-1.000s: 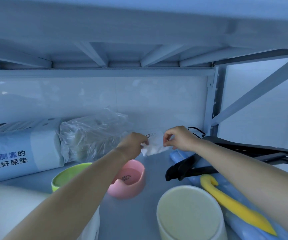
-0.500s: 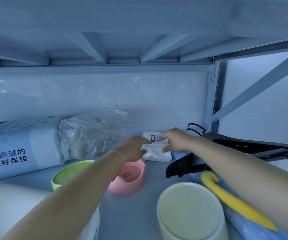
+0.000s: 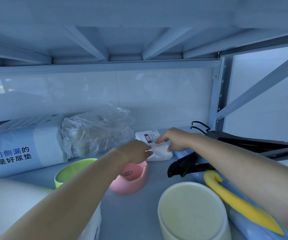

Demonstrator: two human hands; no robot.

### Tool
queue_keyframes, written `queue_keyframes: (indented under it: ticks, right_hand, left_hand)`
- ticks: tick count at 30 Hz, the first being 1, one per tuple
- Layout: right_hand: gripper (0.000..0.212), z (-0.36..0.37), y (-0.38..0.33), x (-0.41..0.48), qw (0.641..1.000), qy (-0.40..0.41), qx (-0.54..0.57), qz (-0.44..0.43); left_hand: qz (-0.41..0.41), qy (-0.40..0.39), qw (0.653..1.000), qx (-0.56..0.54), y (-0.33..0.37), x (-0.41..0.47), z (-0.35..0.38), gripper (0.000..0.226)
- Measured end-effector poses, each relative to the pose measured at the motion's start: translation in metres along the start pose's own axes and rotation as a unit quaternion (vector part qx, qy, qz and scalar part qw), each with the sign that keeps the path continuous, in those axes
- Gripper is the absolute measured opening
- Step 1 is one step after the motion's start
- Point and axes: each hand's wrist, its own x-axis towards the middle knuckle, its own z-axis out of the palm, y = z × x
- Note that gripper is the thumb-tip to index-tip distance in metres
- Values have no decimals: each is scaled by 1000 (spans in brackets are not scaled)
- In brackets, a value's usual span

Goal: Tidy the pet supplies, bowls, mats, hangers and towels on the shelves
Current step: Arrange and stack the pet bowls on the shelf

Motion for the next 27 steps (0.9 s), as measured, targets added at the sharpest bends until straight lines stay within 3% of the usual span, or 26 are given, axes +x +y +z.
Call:
queue_keyframes:
  ticks: [5,12,19,27]
  right_hand:
    - [57,-3,-4,2,999,-1,50,-5]
    - [52,-7,-11,-6,999,-22,22,8]
    - [27,-42,-30,-69,987,121,82,-65]
    - [22,-29,-69,-140,981,153,65,-103]
  left_hand:
    - [-8,-2,1000,-16,-6,-6,1,46]
    - [-11,-27,998,-57,-6,-14,-3,46]
    - [75,81,985,-135,-8,-52,-28,32]
    - [159,115,971,-134,21,-95,-38,21]
